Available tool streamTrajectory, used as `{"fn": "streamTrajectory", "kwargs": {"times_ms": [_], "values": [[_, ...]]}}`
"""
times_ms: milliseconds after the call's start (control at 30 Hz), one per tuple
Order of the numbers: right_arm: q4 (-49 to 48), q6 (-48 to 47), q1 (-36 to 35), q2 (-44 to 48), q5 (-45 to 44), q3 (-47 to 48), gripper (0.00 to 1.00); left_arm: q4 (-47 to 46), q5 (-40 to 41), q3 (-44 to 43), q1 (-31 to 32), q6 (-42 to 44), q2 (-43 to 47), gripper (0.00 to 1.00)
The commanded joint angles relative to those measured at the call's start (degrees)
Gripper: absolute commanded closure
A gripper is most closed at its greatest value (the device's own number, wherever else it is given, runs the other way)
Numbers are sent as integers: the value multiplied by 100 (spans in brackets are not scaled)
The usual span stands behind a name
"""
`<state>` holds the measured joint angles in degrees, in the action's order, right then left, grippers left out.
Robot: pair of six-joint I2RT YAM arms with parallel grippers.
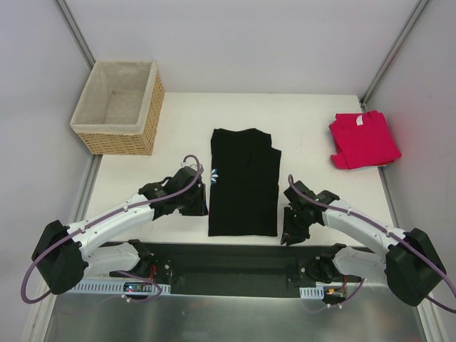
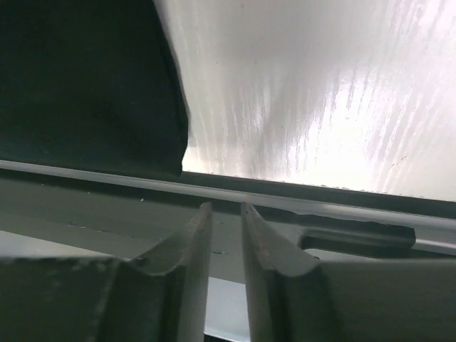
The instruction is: Fold and stack the t-shirts
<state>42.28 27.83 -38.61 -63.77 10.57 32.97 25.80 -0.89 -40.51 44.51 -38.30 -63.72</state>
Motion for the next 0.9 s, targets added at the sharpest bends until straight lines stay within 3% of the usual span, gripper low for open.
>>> {"fn": "streamTrajectory", "kwargs": {"times_ms": [0,233,867], "values": [[-492,284,195,110,340,-54,71,-58,-8,157,-74,-54,325,67],[-642,187,617,154,587,-36,50,-58,-52,105,-101,-72,422,67],[-1397,20,1049,-584,982,-300,55,214,-26,-220,-118,16,448,68]]}}
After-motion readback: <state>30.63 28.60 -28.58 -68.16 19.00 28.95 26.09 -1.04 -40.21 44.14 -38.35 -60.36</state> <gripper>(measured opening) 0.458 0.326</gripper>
